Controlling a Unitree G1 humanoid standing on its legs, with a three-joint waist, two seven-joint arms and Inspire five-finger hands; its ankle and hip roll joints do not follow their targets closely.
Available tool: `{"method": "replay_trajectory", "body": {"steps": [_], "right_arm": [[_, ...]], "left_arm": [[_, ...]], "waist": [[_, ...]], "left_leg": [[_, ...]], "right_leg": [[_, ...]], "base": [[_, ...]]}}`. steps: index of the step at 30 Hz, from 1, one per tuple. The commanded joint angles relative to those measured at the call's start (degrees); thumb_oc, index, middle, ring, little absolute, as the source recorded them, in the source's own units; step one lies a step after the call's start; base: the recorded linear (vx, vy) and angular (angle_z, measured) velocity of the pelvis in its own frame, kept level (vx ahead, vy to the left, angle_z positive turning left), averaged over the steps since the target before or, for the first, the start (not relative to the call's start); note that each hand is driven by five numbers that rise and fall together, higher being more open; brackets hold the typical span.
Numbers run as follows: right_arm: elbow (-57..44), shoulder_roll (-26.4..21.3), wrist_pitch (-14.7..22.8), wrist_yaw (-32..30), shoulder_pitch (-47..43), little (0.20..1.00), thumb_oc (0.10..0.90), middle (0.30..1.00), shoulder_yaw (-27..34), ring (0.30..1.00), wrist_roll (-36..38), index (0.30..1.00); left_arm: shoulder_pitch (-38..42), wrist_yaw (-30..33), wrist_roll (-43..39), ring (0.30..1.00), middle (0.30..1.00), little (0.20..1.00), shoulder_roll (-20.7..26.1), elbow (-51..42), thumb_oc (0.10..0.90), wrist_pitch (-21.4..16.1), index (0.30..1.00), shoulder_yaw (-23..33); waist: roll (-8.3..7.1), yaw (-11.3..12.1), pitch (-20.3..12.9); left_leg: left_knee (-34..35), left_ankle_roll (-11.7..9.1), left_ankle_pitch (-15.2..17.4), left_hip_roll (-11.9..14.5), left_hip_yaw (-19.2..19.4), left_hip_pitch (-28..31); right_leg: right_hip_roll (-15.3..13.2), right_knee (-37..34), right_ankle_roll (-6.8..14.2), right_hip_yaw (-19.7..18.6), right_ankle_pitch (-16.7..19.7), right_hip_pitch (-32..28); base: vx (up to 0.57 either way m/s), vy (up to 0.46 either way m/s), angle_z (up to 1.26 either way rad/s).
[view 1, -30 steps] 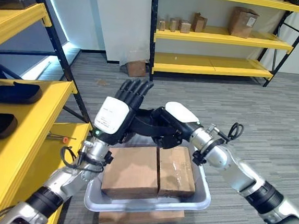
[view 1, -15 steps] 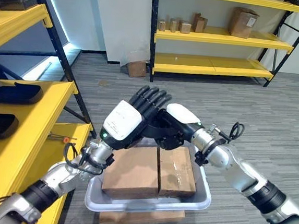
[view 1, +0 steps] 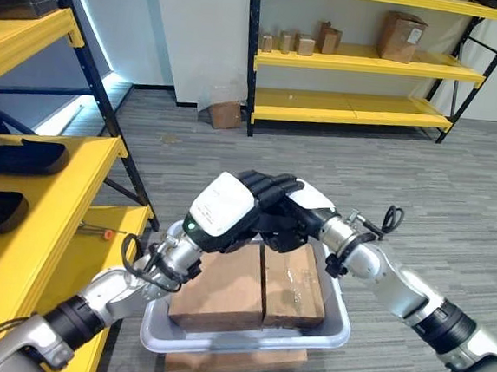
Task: Move parts from the plastic box to the shelf.
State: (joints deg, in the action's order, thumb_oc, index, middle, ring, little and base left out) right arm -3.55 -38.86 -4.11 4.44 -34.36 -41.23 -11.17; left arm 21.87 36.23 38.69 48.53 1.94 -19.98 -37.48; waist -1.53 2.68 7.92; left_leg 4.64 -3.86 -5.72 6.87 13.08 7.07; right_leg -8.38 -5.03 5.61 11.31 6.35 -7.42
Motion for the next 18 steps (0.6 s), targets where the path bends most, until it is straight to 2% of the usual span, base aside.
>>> {"method": "replay_trajectory", "body": {"steps": [1,3,5,12,18], "right_arm": [[-7.19,11.02,8.74,-4.35,-17.79,0.300,0.400,0.300,-2.90,0.300,5.40,0.300],[-7.18,11.39,8.27,-4.93,-17.92,0.300,0.400,0.300,-2.70,0.300,5.37,0.300],[-6.62,11.72,8.08,-4.74,-18.00,0.300,0.400,0.300,-1.93,0.300,4.96,0.300],[-6.31,11.07,8.83,-4.94,-16.54,0.300,0.400,0.300,-1.16,0.300,3.73,0.300],[-6.40,10.34,8.05,-5.62,-14.68,0.300,0.400,0.300,0.36,0.300,4.16,0.300]], "left_arm": [[14.72,1.74,-1.57,0.300,0.300,0.300,-8.52,-7.79,0.400,-6.71,0.300,-6.70],[14.44,1.83,-1.78,0.300,0.300,0.300,-9.06,-7.67,0.400,-5.79,0.300,-6.67],[13.57,3.40,-0.67,0.300,0.300,0.300,-9.78,-6.36,0.400,-3.05,0.300,-5.88],[10.97,6.60,2.37,0.300,0.300,0.300,-9.23,-4.15,0.400,-0.36,0.300,-3.09],[7.44,12.56,4.41,0.300,0.300,0.300,-7.88,-0.93,0.400,1.21,0.300,1.85]], "waist": [[0.29,-0.03,-3.44],[0.28,0.03,-3.34],[0.26,0.21,-3.26],[0.19,0.66,-3.15],[0.26,1.30,-3.10]], "left_leg": [[0.36,0.31,7.58,0.83,0.04,3.80],[0.36,0.31,7.56,0.80,-0.03,3.77],[0.36,0.35,7.56,0.79,-0.17,3.82],[0.36,0.30,7.51,0.83,-0.42,3.78],[0.36,0.14,7.40,0.86,-0.78,3.80]], "right_leg": [[-1.58,0.03,2.23,-0.20,-5.13,-1.60],[-1.55,0.03,2.18,-0.22,-5.15,-1.59],[-1.52,0.03,2.08,-0.27,-5.26,-1.74],[-1.53,0.03,1.93,-0.11,-5.34,-1.85],[-1.59,0.03,1.78,0.20,-5.39,-2.02]], "base": [[0.00,0.000,0.00],[0.00,0.000,0.00],[0.00,0.000,0.00],[0.00,0.000,0.00],[0.00,0.000,0.00]]}}
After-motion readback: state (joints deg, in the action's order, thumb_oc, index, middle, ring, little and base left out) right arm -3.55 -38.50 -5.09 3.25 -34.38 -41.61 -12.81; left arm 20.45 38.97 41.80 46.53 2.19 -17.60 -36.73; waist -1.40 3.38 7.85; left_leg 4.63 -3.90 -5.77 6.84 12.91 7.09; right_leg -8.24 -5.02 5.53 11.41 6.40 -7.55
